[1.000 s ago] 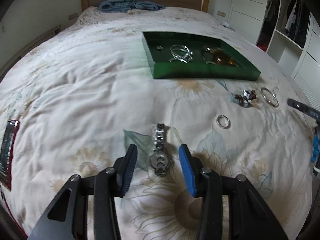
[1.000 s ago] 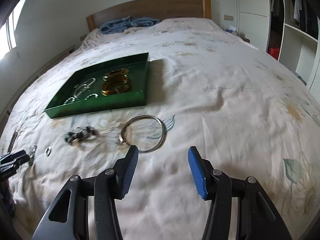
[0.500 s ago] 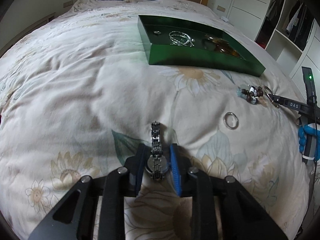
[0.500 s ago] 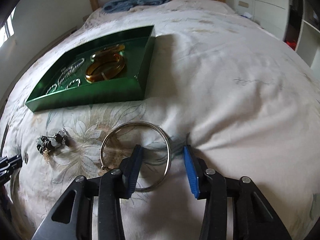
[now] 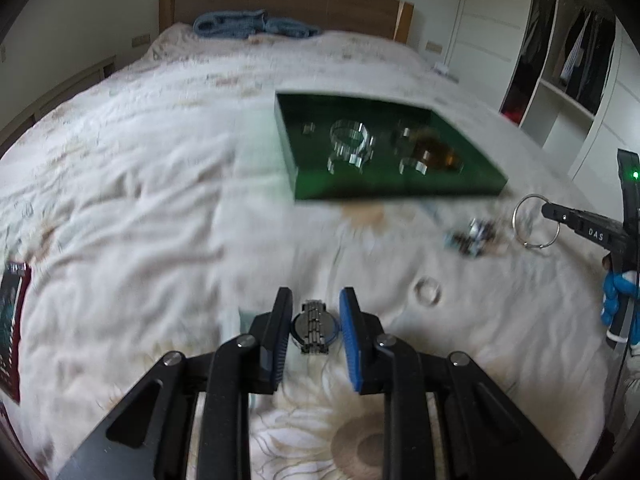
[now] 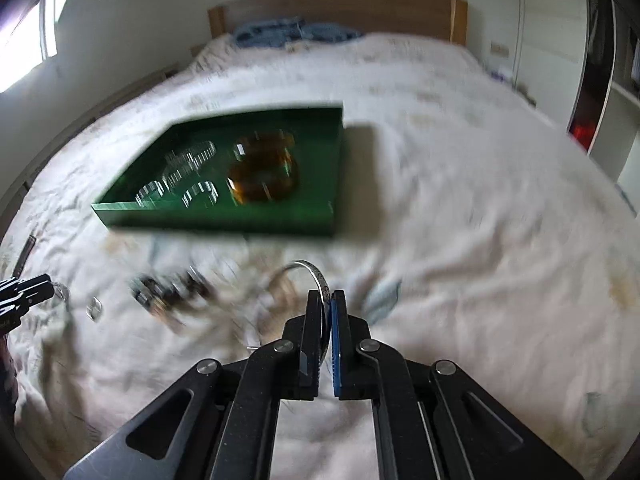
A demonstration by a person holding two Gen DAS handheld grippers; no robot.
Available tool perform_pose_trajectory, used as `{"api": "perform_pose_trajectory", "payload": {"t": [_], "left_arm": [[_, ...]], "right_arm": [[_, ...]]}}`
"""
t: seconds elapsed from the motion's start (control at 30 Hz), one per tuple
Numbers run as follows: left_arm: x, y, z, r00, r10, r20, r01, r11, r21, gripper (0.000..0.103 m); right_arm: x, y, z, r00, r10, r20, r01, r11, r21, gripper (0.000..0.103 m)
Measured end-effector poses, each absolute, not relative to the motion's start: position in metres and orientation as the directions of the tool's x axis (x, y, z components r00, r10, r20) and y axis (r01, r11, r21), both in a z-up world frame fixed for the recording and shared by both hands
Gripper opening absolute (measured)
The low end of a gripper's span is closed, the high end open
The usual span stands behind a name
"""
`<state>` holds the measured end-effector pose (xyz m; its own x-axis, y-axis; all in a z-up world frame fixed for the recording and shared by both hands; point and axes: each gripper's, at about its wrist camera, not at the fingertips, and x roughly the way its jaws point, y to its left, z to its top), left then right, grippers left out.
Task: Organize jewelry
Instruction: 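Grasp the silver watch with the left tool while the right tool grasps the large silver hoop bangle, then carry the watch and hoop bangle over the green tray and lower them in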
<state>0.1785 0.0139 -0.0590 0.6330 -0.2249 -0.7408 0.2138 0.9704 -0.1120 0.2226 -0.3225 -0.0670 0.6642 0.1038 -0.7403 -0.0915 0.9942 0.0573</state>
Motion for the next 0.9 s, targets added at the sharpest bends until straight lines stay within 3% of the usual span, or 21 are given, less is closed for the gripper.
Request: {"api": "perform_pose_trajectory", "payload": {"t": [0.23, 0.43, 0.9], "left_arm": [[0.223, 0.005, -0.015, 0.677, -0.27, -0.685, 0.245, 0.96, -0.135, 0.02], [0.298, -0.015, 0.0, 0.671, -0.279, -0.687, 0.237, 0.959, -0.158, 0.02], [0.421, -0.06, -0.051, 0.582, -0.267, -0.768, 0.223, 0.961, -0.165, 0.02]], "right_arm": [[0.252, -0.307, 0.003, 0.76, 0.111, -0.641, -0.102, 0.993, 0.051, 0.005], [0.314, -0.283, 0.027, 0.786, 0.166, -0.595, -0.109, 0.985, 0.13, 0.005], [0.443, -0.239, -0.052, 0.67, 0.294, -0.681, -0.084, 0.942, 0.324, 0.005]]}}
